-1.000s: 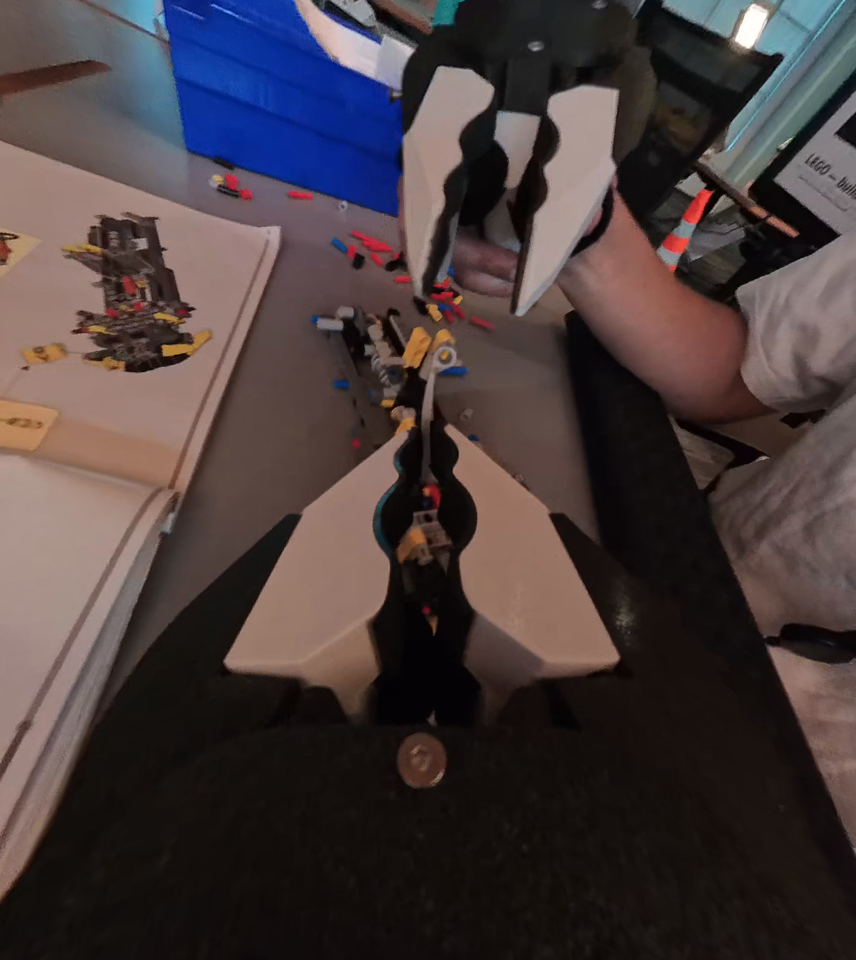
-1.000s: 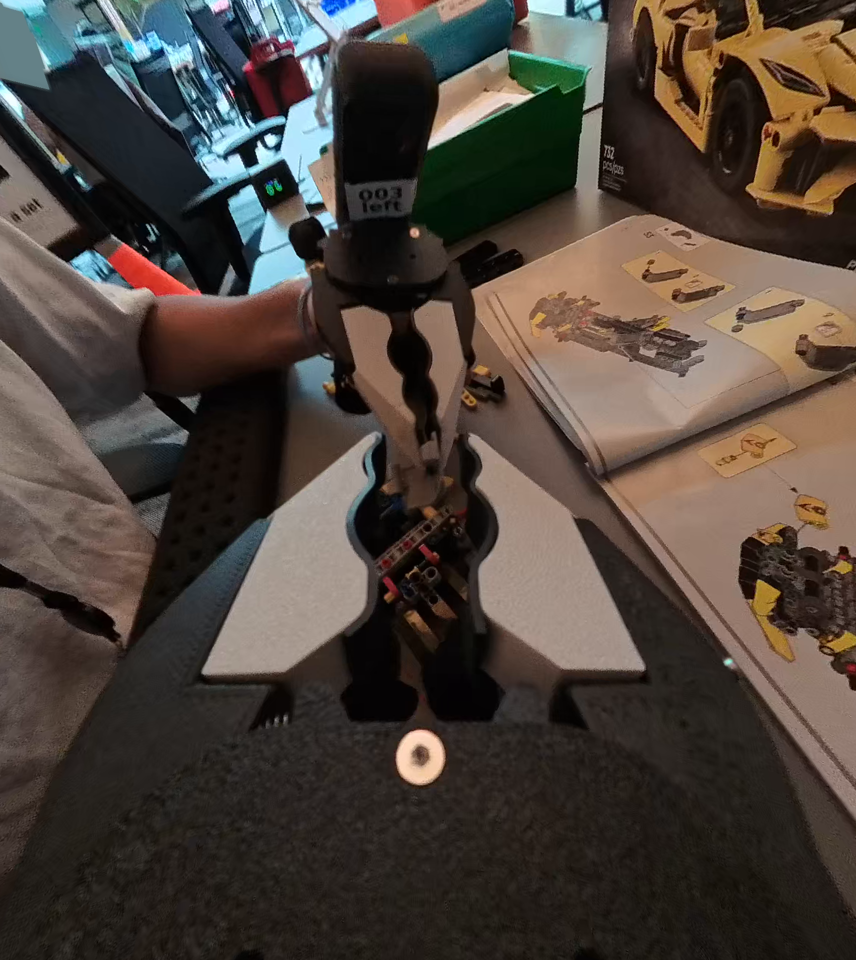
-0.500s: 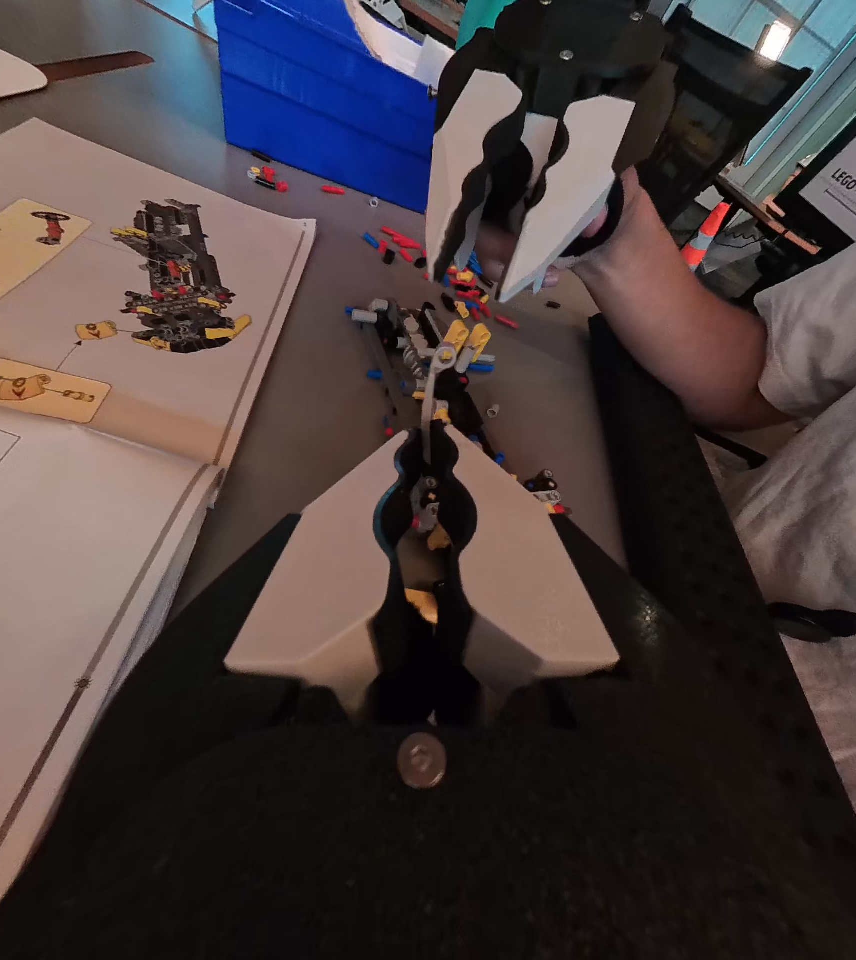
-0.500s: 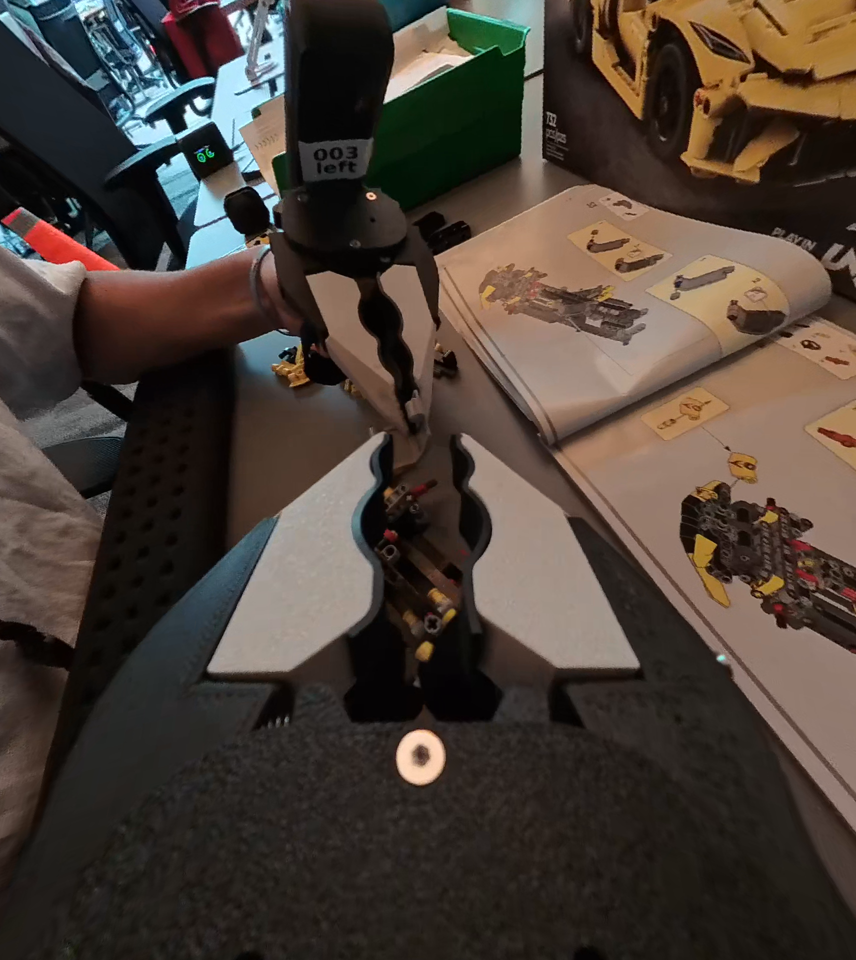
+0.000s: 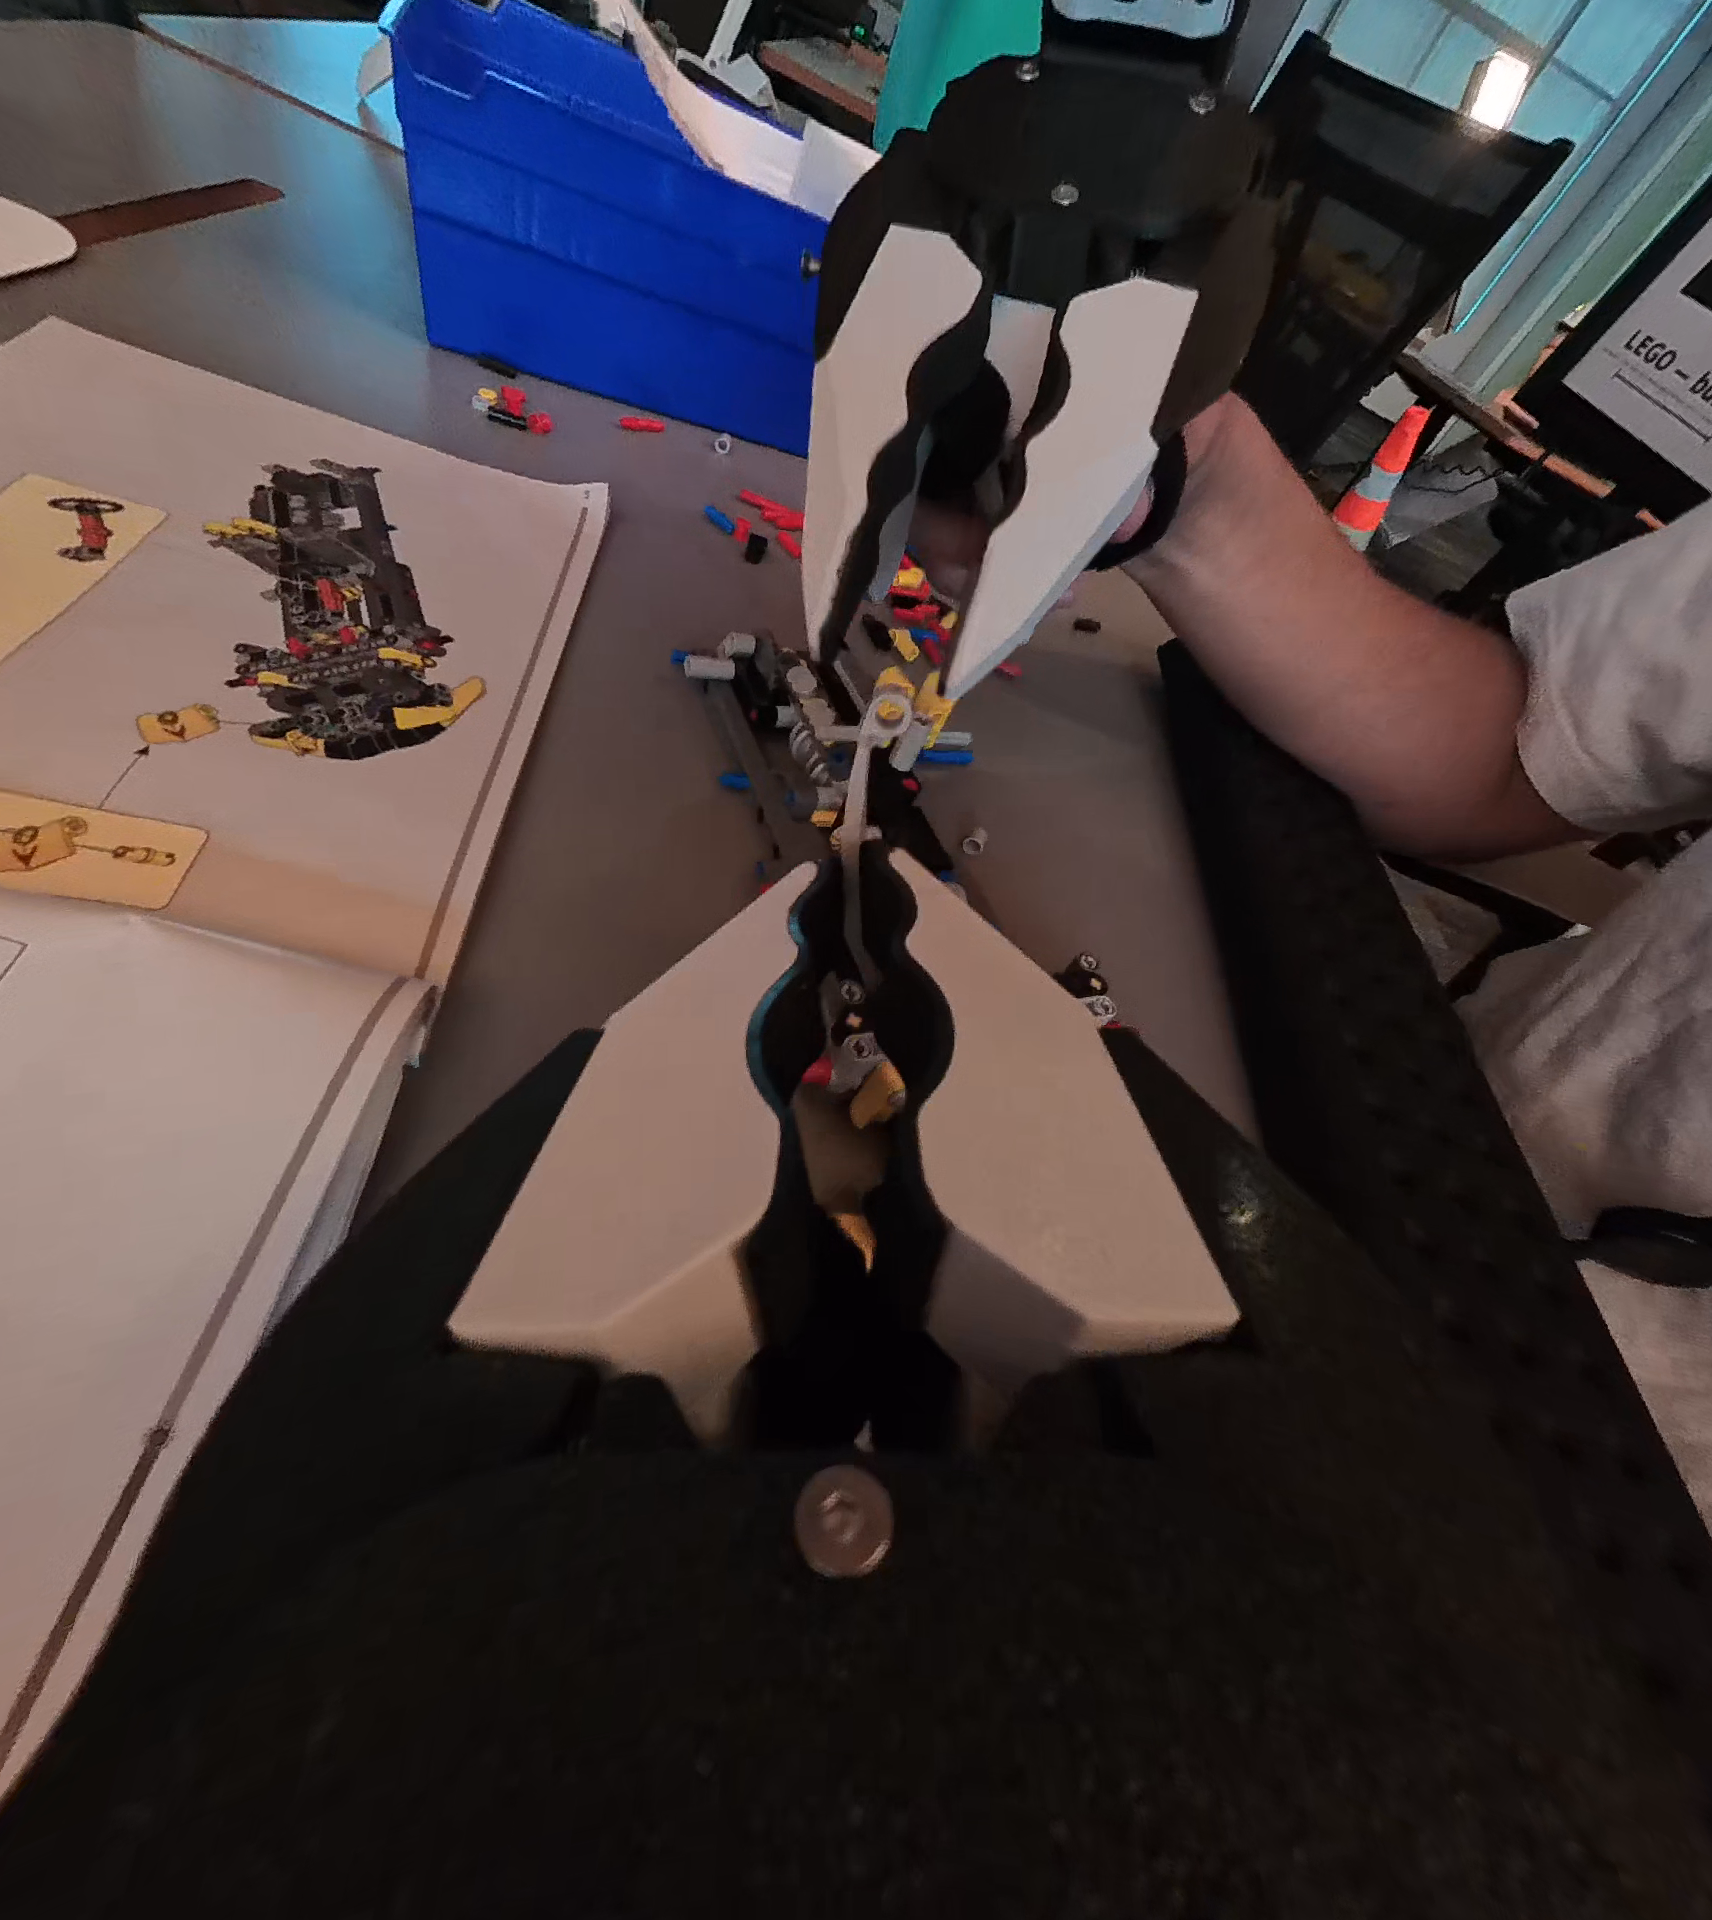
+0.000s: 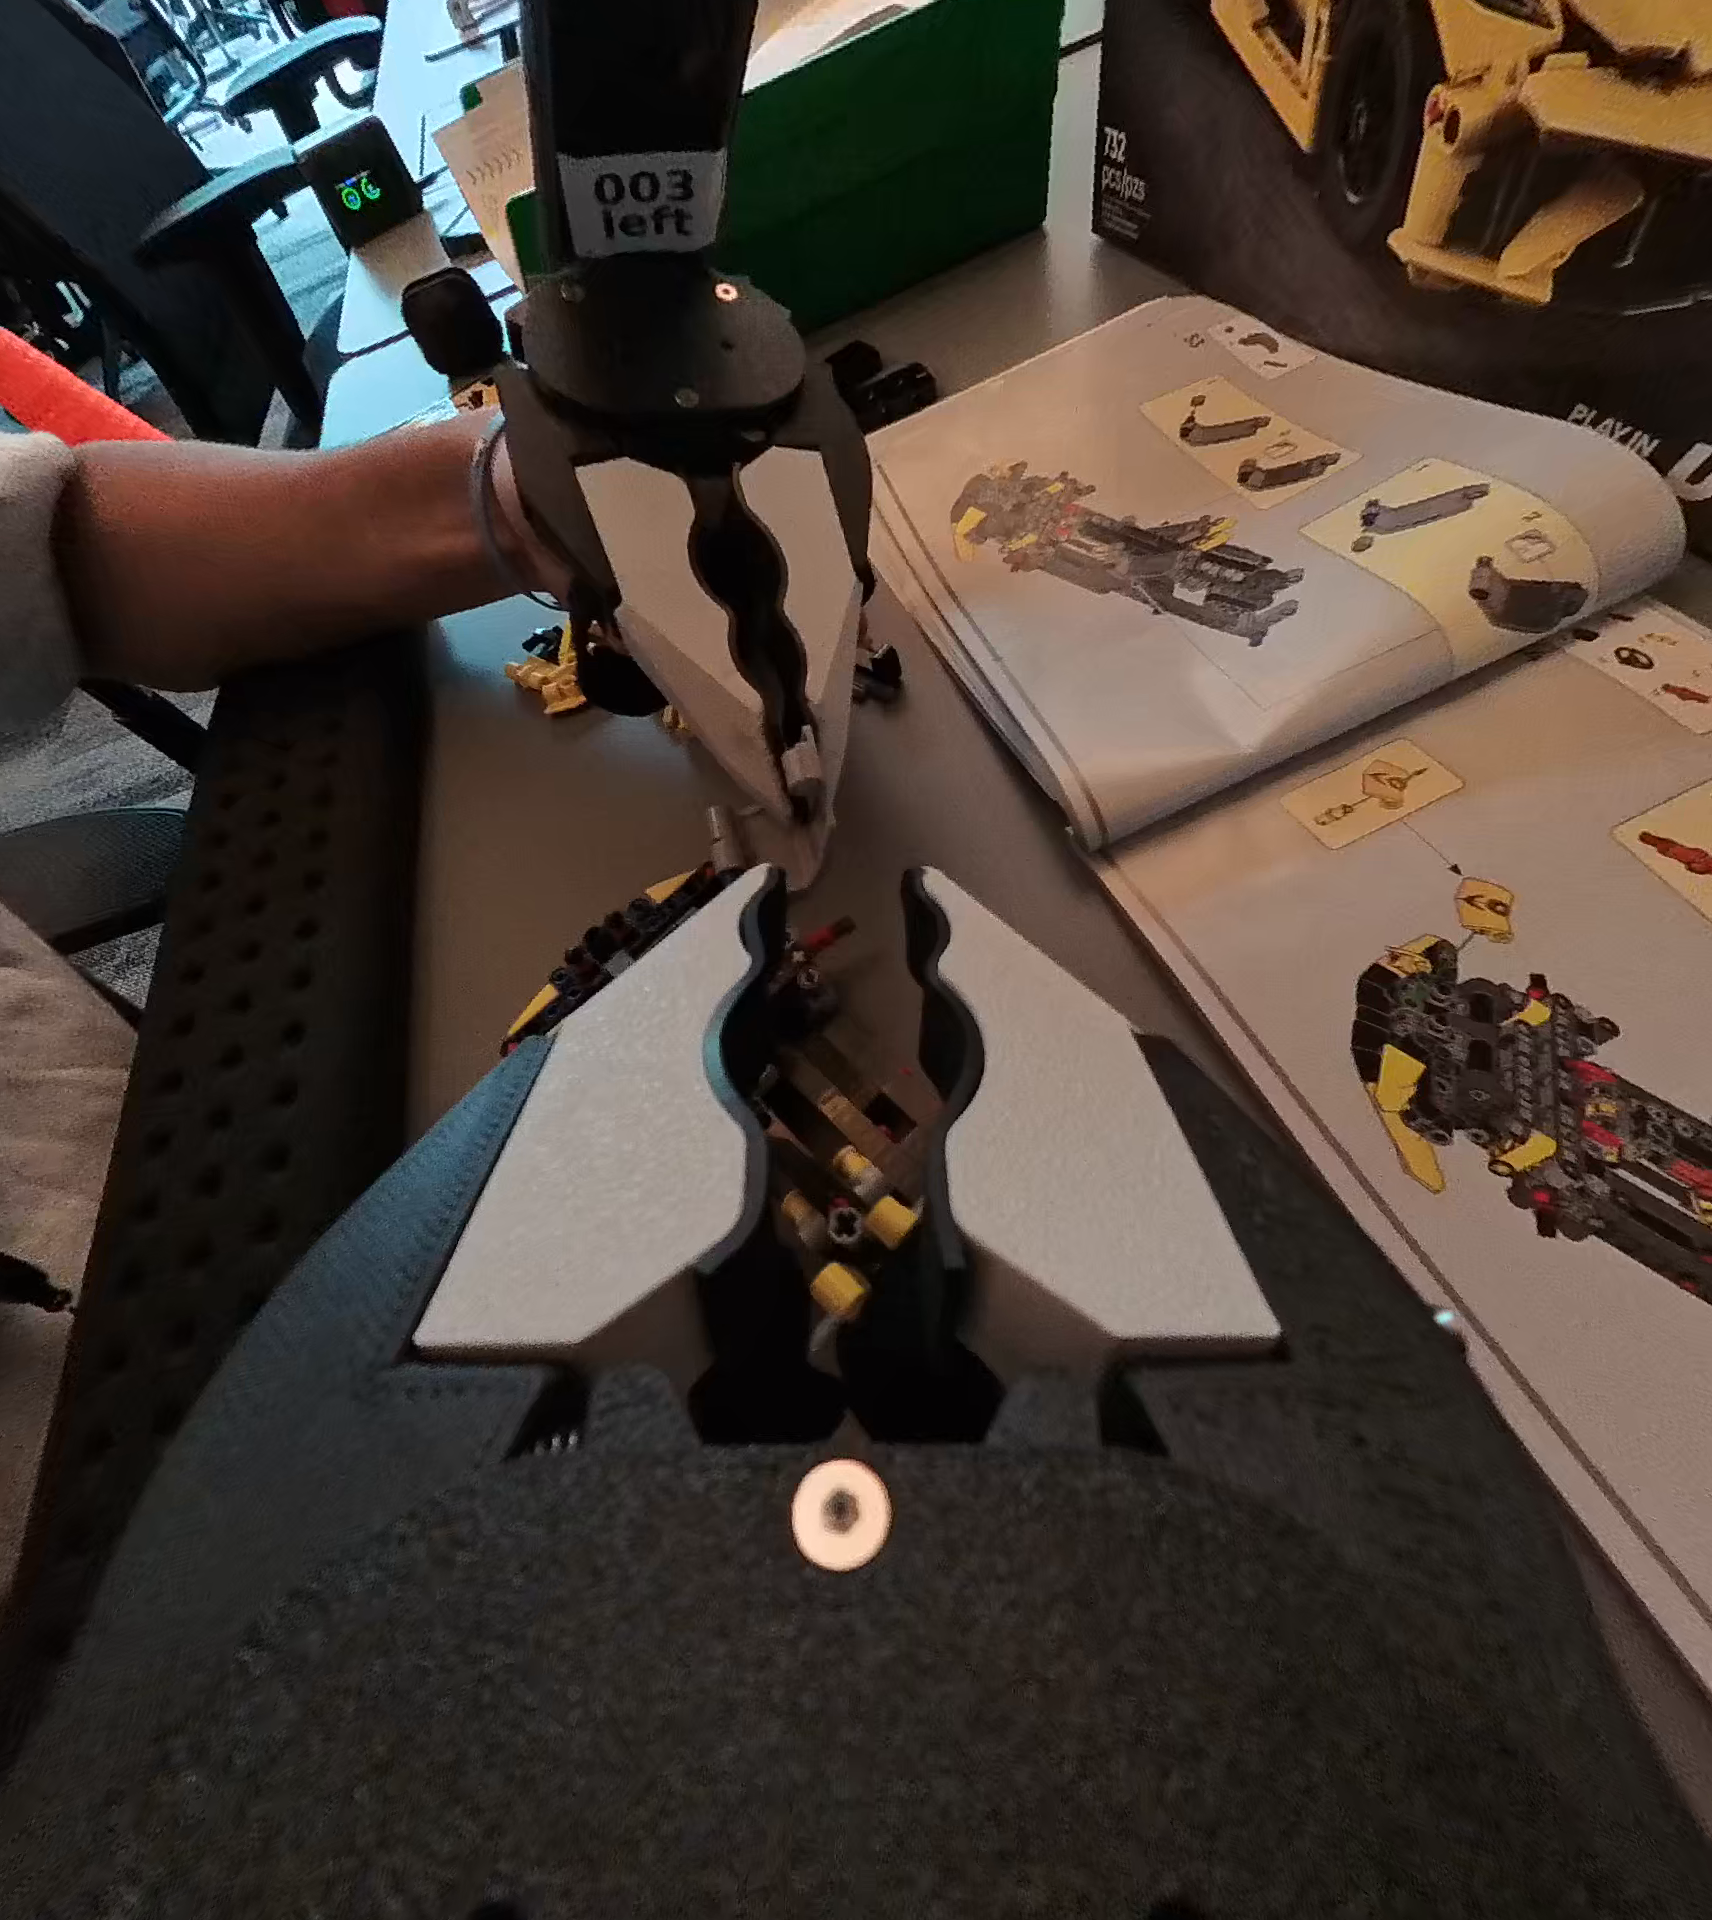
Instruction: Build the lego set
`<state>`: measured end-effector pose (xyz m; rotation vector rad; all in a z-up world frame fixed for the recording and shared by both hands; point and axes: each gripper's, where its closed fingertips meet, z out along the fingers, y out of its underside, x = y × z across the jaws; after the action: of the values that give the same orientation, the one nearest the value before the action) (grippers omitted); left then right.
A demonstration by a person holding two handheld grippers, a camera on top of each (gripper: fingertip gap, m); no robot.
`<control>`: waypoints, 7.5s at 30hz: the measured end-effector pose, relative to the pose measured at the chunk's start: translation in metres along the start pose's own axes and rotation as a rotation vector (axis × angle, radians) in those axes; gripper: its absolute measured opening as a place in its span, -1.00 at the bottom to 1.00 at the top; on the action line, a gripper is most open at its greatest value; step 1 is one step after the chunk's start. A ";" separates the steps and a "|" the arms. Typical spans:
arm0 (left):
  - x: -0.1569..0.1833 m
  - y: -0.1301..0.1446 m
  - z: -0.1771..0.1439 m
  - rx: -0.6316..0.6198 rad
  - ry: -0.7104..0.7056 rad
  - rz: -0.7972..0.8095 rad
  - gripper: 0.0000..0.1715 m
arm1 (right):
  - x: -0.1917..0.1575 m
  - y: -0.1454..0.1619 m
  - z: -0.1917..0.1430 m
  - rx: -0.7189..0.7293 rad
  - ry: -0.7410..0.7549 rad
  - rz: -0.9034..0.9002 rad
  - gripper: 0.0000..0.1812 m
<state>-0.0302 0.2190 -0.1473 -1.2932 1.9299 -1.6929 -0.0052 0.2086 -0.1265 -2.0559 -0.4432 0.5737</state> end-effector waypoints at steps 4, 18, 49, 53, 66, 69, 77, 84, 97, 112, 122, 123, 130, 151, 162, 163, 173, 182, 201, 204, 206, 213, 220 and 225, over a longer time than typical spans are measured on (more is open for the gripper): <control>0.003 0.002 0.003 -0.017 -0.011 0.039 -1.00 | -0.005 -0.003 0.001 -0.001 0.002 -0.021 -0.77; 0.031 0.004 0.014 -0.034 0.061 0.134 -1.00 | -0.033 0.006 0.016 -0.099 -0.014 -0.190 -0.88; -0.021 0.005 0.061 -0.286 0.074 0.266 -0.84 | 0.029 0.037 -0.004 -0.313 0.332 0.094 -0.93; -0.011 0.009 0.065 -0.281 0.153 0.277 -0.94 | 0.024 0.040 -0.004 -0.308 0.299 0.141 -0.94; -0.009 0.016 0.018 -0.434 0.204 0.334 -1.00 | 0.041 0.007 -0.039 -0.025 0.194 0.245 -0.85; -0.010 0.017 -0.022 -0.519 0.127 0.251 -1.00 | 0.050 0.000 -0.040 0.043 0.227 0.218 -0.86; 0.005 0.027 -0.048 -0.235 -0.213 -0.008 -1.00 | 0.051 -0.008 -0.035 0.101 0.248 0.187 -0.87; 0.014 0.003 -0.035 0.061 -0.080 -0.095 -1.00 | 0.048 -0.004 -0.023 0.084 0.236 0.182 -0.90; -0.002 0.018 -0.026 -0.010 -0.165 -0.076 -1.00 | 0.074 0.008 -0.031 0.079 0.291 0.242 -0.87; -0.003 0.020 -0.024 -0.027 -0.202 -0.040 -1.00 | -0.007 0.072 -0.050 -0.002 0.441 0.092 -0.74; -0.002 0.021 -0.026 -0.047 -0.230 0.003 -1.00 | 0.005 0.068 -0.040 0.023 0.439 0.164 -0.91; -0.002 0.021 -0.026 -0.047 -0.234 0.008 -1.00 | 0.005 0.068 -0.042 0.022 0.441 0.178 -0.90; 0.000 0.020 -0.027 -0.049 -0.237 0.023 -1.00 | 0.005 0.068 -0.045 0.031 0.416 0.233 -0.91; 0.002 0.030 -0.021 -0.111 -0.242 0.068 -1.00 | 0.016 0.072 -0.031 -0.056 0.579 0.158 -0.75; 0.002 0.032 -0.019 -0.116 -0.236 0.060 -1.00 | 0.012 0.072 -0.029 -0.022 0.550 0.188 -0.74; 0.002 0.032 -0.019 -0.117 -0.236 0.061 -1.00 | 0.009 0.071 -0.030 -0.021 0.547 0.191 -0.71; -0.001 0.030 -0.022 -0.111 -0.253 0.060 -1.00 | -0.033 0.064 -0.007 -0.056 0.544 0.026 -0.77; 0.004 0.033 -0.021 -0.136 -0.250 0.080 -1.00 | -0.017 0.072 -0.002 -0.062 0.615 0.003 -0.86; -0.043 0.006 -0.074 0.089 -0.401 -0.187 -1.00 | 0.033 0.012 -0.037 0.302 0.488 0.161 -0.66; -0.048 0.006 -0.079 0.117 -0.388 -0.245 -1.00 | 0.034 0.011 -0.039 0.322 0.471 0.185 -0.67; -0.049 0.003 -0.081 0.133 -0.381 -0.250 -1.00 | 0.035 0.010 -0.039 0.338 0.464 0.199 -0.68; -0.051 0.006 -0.081 0.127 -0.377 -0.266 -1.00 | 0.041 0.016 -0.037 0.327 0.466 0.218 -0.71; -0.048 0.004 -0.082 0.136 -0.366 -0.264 -1.00 | 0.041 0.019 -0.033 0.297 0.478 0.195 -0.74; -0.047 0.004 -0.081 0.134 -0.362 -0.257 -1.00 | 0.041 0.019 -0.033 0.298 0.477 0.193 -0.74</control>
<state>-0.0620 0.3072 -0.1441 -1.7143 1.4727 -1.5319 0.0486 0.1976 -0.1363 -1.8743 0.1169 0.2260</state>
